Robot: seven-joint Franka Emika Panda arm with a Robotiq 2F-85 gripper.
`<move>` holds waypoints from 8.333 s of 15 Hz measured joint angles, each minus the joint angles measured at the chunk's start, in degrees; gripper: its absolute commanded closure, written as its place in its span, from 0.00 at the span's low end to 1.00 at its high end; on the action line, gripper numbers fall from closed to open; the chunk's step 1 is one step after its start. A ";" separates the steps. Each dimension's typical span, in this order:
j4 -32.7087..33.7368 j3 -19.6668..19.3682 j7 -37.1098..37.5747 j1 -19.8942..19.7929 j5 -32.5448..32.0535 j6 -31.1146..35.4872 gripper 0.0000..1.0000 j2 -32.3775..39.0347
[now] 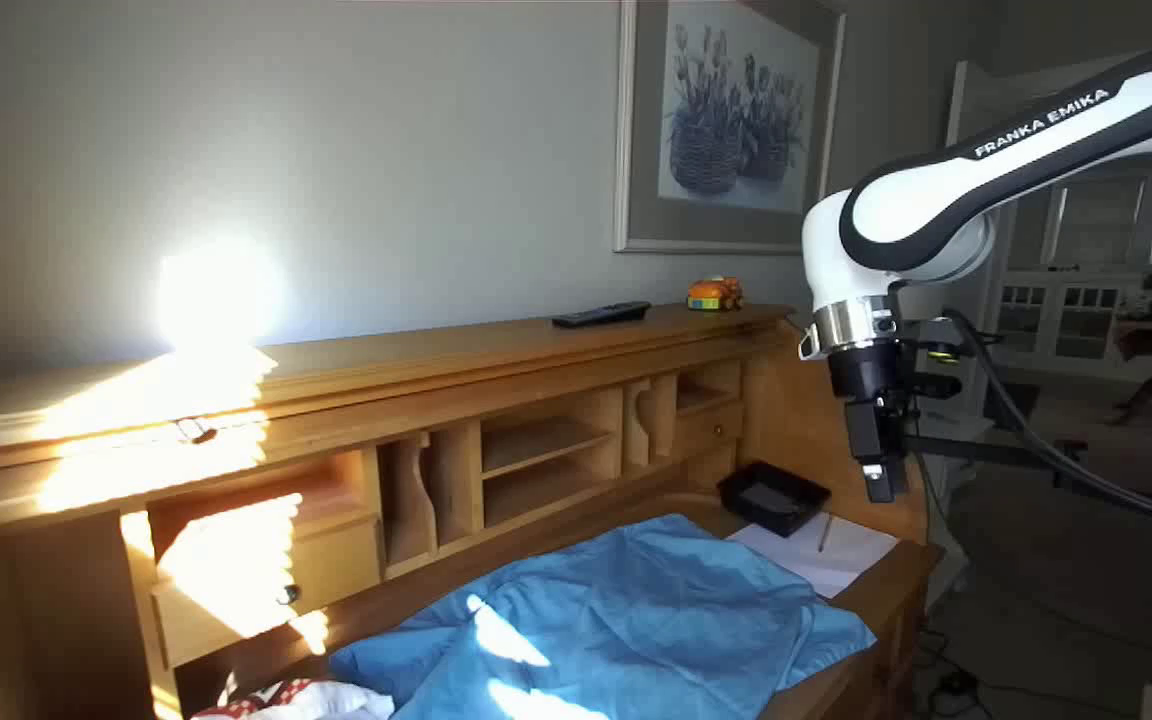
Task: Fold the blue cloth in half
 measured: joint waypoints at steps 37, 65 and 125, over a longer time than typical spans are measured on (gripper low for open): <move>-0.84 -3.74 -15.66 -10.28 5.56 44.24 0.00 24.34; 13.68 8.79 -34.66 -22.46 18.16 52.24 0.58 45.82; 30.42 22.47 -20.09 8.73 -12.75 45.51 1.00 40.27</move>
